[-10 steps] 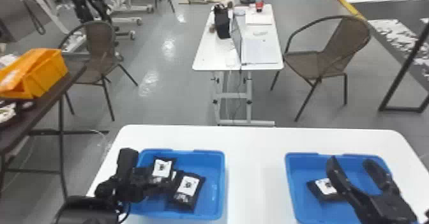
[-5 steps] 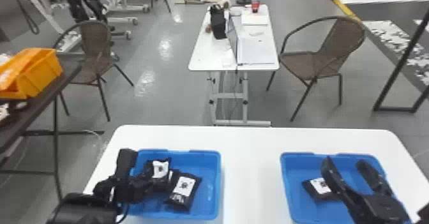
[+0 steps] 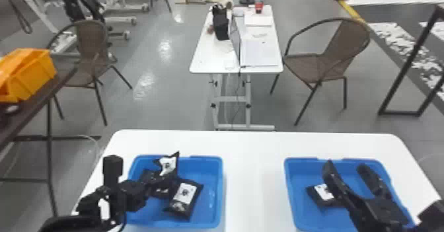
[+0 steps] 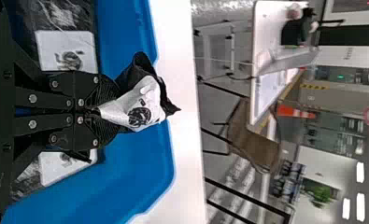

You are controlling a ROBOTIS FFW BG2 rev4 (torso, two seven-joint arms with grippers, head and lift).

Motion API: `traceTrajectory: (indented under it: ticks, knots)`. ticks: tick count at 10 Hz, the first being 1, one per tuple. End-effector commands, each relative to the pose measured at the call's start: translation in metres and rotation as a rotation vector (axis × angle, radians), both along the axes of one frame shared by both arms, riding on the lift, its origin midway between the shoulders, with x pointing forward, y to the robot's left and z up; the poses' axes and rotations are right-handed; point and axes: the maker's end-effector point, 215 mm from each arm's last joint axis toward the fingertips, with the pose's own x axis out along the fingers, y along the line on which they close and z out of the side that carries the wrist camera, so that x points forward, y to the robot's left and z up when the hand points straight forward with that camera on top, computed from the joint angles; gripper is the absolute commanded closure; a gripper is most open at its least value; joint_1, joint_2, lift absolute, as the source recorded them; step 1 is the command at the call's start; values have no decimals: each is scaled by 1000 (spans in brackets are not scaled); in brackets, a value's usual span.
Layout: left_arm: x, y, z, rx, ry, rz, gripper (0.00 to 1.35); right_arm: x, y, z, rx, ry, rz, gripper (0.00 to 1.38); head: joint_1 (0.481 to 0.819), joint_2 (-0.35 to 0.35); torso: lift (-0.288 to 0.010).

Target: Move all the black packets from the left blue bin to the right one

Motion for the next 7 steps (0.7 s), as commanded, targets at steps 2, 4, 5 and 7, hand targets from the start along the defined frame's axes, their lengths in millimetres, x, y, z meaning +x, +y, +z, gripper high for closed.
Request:
traceTrajectory:
  ticks: [2,4,5,7]
  knots:
    - [1,-64,66,-272,-133,-106,1161,5,10,4,16,-10,23,199,695,43,0]
    - [-4,-140,93,-364,-148,-292,1162,15,28,17,21,-42,77,199,695,-6,0]
    - [-7,-180,103,-381,-140,-391,1162,19,40,20,27,-46,114,199,695,-39,0]
    - [-6,-230,121,-354,-141,-525,1162,29,62,26,38,-55,175,196,695,-97,0]
